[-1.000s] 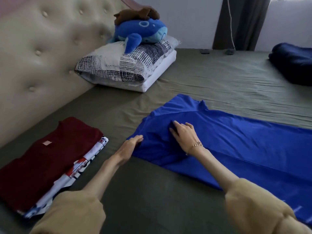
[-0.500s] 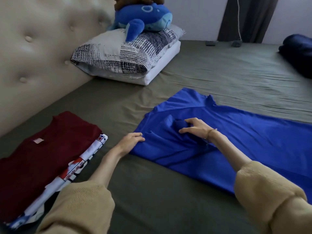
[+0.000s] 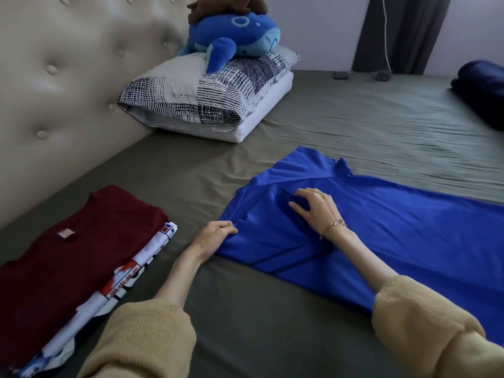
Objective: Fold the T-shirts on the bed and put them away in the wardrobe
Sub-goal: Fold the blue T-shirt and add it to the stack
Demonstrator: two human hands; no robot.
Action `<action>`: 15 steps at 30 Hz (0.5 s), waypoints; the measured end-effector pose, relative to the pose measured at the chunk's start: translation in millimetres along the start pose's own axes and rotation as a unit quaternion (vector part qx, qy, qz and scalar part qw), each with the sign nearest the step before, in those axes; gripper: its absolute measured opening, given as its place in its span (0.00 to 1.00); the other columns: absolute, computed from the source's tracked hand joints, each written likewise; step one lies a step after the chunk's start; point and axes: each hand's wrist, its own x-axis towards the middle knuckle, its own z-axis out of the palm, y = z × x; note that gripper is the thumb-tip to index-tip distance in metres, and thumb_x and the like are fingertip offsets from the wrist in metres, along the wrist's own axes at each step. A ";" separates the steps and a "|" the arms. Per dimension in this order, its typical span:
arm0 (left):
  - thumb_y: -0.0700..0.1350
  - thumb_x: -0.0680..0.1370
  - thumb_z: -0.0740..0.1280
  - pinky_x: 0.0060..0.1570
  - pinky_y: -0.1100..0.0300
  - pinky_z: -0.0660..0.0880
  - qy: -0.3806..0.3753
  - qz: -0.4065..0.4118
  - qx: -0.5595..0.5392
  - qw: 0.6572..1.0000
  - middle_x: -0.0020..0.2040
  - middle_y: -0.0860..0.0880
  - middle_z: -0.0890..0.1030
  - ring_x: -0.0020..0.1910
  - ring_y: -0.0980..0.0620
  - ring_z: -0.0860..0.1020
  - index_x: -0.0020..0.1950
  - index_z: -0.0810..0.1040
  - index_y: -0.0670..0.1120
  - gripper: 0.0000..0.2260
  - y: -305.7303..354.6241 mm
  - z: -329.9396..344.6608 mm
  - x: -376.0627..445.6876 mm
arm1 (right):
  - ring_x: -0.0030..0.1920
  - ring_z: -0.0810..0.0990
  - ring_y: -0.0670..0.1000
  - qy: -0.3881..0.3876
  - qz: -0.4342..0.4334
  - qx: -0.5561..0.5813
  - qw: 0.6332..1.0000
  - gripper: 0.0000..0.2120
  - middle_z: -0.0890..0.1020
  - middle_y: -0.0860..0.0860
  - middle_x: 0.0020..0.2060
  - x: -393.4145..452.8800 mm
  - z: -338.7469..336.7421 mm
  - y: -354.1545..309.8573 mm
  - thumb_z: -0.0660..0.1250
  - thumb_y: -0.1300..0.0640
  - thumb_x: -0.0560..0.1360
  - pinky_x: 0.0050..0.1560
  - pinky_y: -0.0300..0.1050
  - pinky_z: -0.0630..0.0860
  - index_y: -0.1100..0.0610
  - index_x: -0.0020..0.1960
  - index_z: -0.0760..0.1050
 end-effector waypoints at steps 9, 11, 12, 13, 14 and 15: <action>0.55 0.65 0.64 0.58 0.53 0.70 0.030 -0.002 0.002 1.000 0.41 0.53 0.83 0.51 0.50 0.78 0.31 0.81 0.55 0.09 3.1 1.8 -2.2 | 0.40 0.78 0.46 -0.070 -0.200 0.023 0.977 0.21 0.78 0.46 0.38 -50.5 7.1 -38.6 0.53 0.43 0.76 0.41 0.37 0.70 0.52 0.54 0.80; 0.55 0.66 0.64 0.54 0.55 0.69 0.033 0.002 0.000 0.999 0.38 0.54 0.81 0.48 0.49 0.78 0.30 0.80 0.54 0.09 2.4 2.8 -2.0 | 0.40 0.76 0.45 -0.084 -0.158 0.062 0.982 0.21 0.77 0.45 0.40 -53.8 2.1 -38.6 0.53 0.42 0.76 0.42 0.36 0.69 0.51 0.55 0.79; 0.55 0.66 0.64 0.51 0.55 0.68 0.035 0.004 -0.003 0.999 0.36 0.53 0.80 0.46 0.49 0.77 0.29 0.79 0.53 0.09 1.6 3.5 -2.3 | 0.39 0.74 0.43 -0.082 -0.141 0.080 0.983 0.19 0.77 0.44 0.40 -54.8 -0.7 -38.8 0.54 0.43 0.76 0.42 0.36 0.70 0.51 0.54 0.79; 0.55 0.67 0.65 0.48 0.55 0.67 0.040 0.005 -0.003 0.999 0.34 0.52 0.78 0.43 0.50 0.76 0.28 0.77 0.51 0.11 2.0 4.0 -3.0 | 0.38 0.73 0.42 -0.078 -0.126 0.097 0.984 0.17 0.77 0.44 0.39 -55.7 -3.3 -38.7 0.55 0.44 0.76 0.42 0.37 0.70 0.51 0.53 0.78; 0.55 0.68 0.66 0.45 0.56 0.66 0.051 0.007 -0.001 0.999 0.33 0.51 0.76 0.40 0.50 0.74 0.28 0.75 0.50 0.12 2.7 5.6 -5.3 | 0.38 0.73 0.41 -0.071 -0.114 0.110 0.985 0.17 0.76 0.43 0.39 -58.4 -7.2 -37.9 0.56 0.44 0.75 0.43 0.37 0.70 0.51 0.53 0.78; 0.53 0.71 0.67 0.42 0.57 0.65 0.068 0.011 0.001 0.998 0.33 0.49 0.75 0.38 0.51 0.73 0.28 0.74 0.49 0.13 3.4 7.1 -7.0 | 0.41 0.73 0.41 -0.061 -0.108 0.117 0.985 0.18 0.77 0.43 0.41 -60.6 -10.7 -36.0 0.55 0.43 0.75 0.46 0.37 0.71 0.51 0.54 0.77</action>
